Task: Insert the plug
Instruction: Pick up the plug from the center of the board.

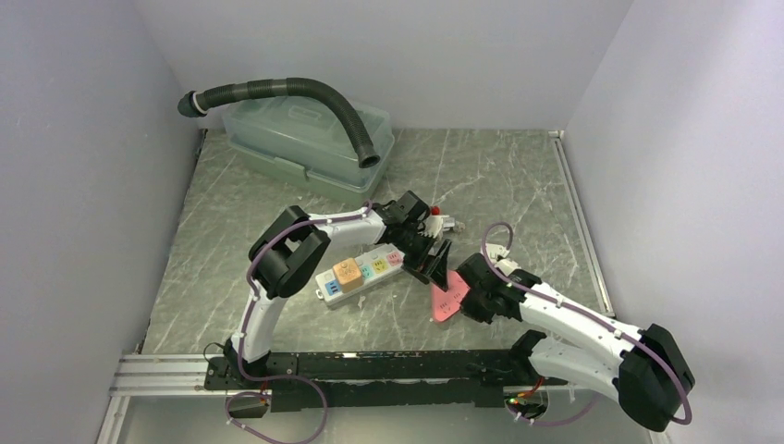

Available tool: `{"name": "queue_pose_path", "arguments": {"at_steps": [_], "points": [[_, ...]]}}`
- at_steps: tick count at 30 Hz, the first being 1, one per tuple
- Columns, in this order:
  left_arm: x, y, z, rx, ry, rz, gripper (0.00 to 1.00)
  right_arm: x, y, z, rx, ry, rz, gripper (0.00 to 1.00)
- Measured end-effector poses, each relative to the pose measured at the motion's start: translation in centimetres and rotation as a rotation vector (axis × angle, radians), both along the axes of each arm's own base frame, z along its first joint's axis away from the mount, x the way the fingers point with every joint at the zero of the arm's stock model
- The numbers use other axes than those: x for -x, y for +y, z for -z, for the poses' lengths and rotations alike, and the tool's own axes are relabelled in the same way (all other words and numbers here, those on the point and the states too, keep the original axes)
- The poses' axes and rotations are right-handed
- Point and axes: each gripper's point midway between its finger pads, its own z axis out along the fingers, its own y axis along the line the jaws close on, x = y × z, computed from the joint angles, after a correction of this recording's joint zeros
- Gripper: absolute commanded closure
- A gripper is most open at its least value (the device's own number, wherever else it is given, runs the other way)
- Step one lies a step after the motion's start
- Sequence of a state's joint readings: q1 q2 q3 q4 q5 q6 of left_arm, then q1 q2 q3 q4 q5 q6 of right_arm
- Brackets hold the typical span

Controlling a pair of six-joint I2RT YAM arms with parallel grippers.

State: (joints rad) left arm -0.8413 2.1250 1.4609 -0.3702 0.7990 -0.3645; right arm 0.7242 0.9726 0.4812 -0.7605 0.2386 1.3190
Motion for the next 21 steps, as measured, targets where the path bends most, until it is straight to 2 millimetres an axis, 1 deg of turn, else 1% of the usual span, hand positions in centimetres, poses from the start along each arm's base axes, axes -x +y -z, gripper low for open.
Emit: {"name": "queue_pose_path", "arguments": {"at_steps": [2,5,9,14,15,16,17,18,19,21], "points": [[0.0,-0.2,0.0,0.006,-0.007,0.002,0.13,0.0,0.1,0.1,-0.009,0.004,-0.006,0.87],[-0.2,-0.5,0.2,0.013,-0.011,0.004,0.27,-0.2,0.3,0.1,-0.023,0.001,-0.018,0.88],[-0.5,-0.7,0.7,0.016,-0.016,0.004,0.42,-0.2,0.4,0.3,-0.036,0.004,-0.032,0.88],[-0.5,-0.8,0.5,0.032,-0.012,0.011,0.7,-0.1,0.4,0.6,-0.049,0.017,-0.047,0.88],[-0.4,-0.9,0.3,0.042,-0.005,0.016,0.72,0.1,0.4,0.7,-0.05,0.025,-0.055,0.87],[-0.3,-0.9,-0.1,0.057,0.003,0.023,0.82,0.3,0.4,0.8,-0.049,0.032,-0.066,0.85],[-0.3,-0.8,-0.5,0.065,0.002,0.026,0.86,0.4,0.5,0.7,-0.053,0.033,-0.076,0.84],[-0.3,-0.8,-0.9,0.073,-0.005,0.03,0.93,0.3,0.6,0.6,-0.058,0.027,-0.088,0.83],[-0.5,-0.7,-1.2,0.078,-0.017,0.033,0.95,0.2,0.7,0.4,-0.065,0.019,-0.096,0.8],[-0.7,-0.4,-1.4,0.082,-0.039,0.038,0.96,-0.1,1.0,-0.1,-0.084,-0.012,-0.124,0.74]]}}
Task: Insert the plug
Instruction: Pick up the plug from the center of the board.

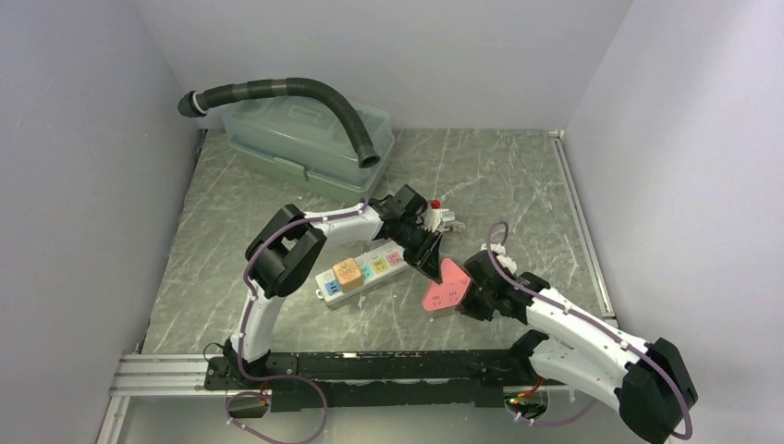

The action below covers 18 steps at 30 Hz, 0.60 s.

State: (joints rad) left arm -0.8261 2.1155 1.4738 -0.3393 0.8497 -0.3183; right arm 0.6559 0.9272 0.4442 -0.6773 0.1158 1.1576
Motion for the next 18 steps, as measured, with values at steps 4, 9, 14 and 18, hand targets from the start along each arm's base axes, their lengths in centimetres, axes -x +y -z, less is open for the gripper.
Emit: {"name": "queue_pose_path", "arguments": {"at_steps": [4,9,14,18], "points": [[-0.1,0.7,-0.4,0.0,-0.007,0.01,0.95,-0.8,0.8,-1.9,-0.046,-0.077,-0.078,0.59],[1.0,1.9,-2.0,0.014,-0.012,0.064,0.94,-3.0,2.8,-8.2,-0.111,-0.274,-0.234,0.4],[2.3,3.9,-5.3,0.066,-0.041,0.108,0.94,-4.9,4.2,-14.0,-0.12,-0.472,-0.396,0.08],[2.2,5.8,-8.1,0.127,-0.058,0.098,0.94,-5.2,5.4,-14.3,-0.11,-0.487,-0.539,0.03]]}}
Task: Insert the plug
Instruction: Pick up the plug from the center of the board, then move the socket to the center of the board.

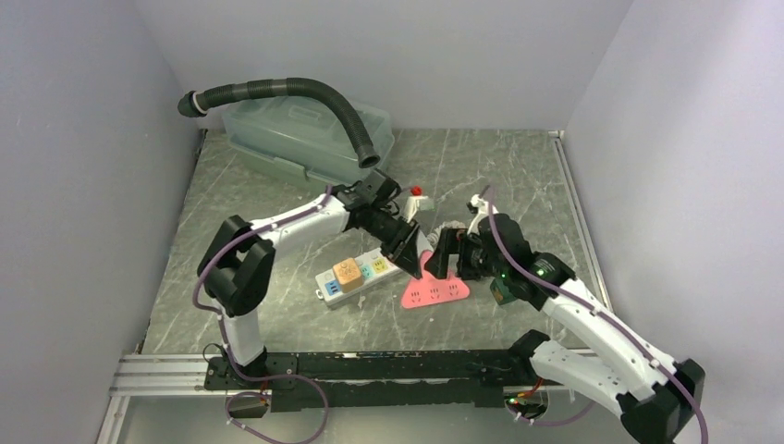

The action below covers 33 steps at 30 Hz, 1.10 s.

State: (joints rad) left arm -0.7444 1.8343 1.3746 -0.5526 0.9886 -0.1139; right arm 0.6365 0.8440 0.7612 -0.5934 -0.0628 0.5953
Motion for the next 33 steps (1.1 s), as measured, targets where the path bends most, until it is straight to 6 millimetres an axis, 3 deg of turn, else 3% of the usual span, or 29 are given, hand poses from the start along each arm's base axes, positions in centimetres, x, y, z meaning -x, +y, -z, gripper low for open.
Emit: {"name": "queue_pose_path", "arguments": {"at_steps": [4,8,10,12,14,22,23,26,28,33], "points": [[-0.9,1.7,-1.7,0.047,0.007,-0.028,0.94,0.4,1.3,1.2,0.021,0.042,-0.126,0.06],[-1.2,3.2,-2.6,0.076,0.024,-0.036,0.93,0.7,2.5,-0.2,-0.059,0.014,-0.22,0.22],[-1.0,3.8,-3.0,0.088,0.02,-0.027,0.93,0.9,3.1,-1.4,-0.115,-0.016,-0.255,0.37],[-0.5,4.3,-3.7,0.11,0.015,-0.009,0.93,1.0,3.3,-2.6,-0.173,-0.053,-0.279,0.67],[0.1,4.7,-4.1,0.124,0.021,0.005,0.93,1.1,3.2,-3.1,-0.198,-0.073,-0.288,0.75],[0.4,5.0,-3.9,0.126,0.02,0.007,0.93,2.6,4.6,-4.4,-0.342,-0.05,-0.383,0.58],[0.3,5.0,-3.9,0.129,0.015,0.007,0.93,2.8,4.8,-4.4,-0.361,-0.04,-0.393,0.53],[0.0,4.9,-3.8,0.129,-0.002,0.0,0.93,3.5,5.2,-3.8,-0.403,-0.001,-0.415,0.24],[-0.4,5.0,-3.5,0.117,-0.016,-0.013,0.93,3.9,5.4,-3.6,-0.418,0.021,-0.436,0.1],[-0.4,5.3,-3.6,0.128,-0.018,-0.006,0.94,3.0,4.6,-2.8,-0.381,0.005,-0.403,0.06]]}}
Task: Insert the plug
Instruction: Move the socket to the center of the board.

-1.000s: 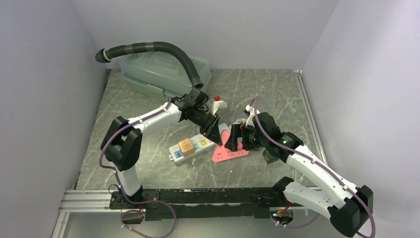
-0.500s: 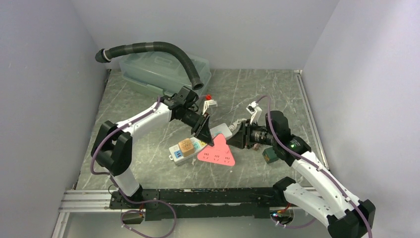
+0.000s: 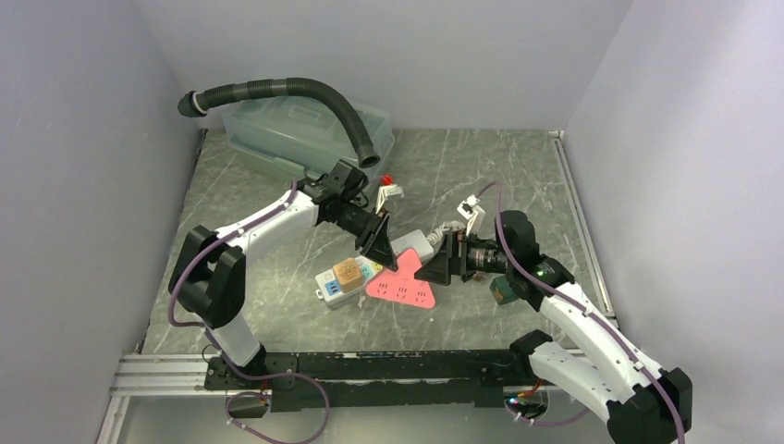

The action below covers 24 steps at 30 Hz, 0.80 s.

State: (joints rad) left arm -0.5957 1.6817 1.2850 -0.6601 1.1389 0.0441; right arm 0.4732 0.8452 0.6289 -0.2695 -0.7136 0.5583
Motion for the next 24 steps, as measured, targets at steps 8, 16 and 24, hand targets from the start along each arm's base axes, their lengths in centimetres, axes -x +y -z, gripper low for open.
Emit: {"name": "queue_pose_path", "arguments": {"at_steps": [8,16,24], "points": [[1.3,0.7,-1.4,0.032,0.033,0.036,0.94,-1.3,-1.7,0.5,0.067,-0.024,0.057,0.08],[0.5,0.8,-3.8,0.107,0.038,0.023,0.94,0.8,0.2,0.1,-0.149,0.023,-0.056,0.14],[-0.2,0.4,-5.3,0.153,0.08,0.005,0.89,1.4,0.7,-2.5,-0.276,-0.012,-0.09,0.67]]}}
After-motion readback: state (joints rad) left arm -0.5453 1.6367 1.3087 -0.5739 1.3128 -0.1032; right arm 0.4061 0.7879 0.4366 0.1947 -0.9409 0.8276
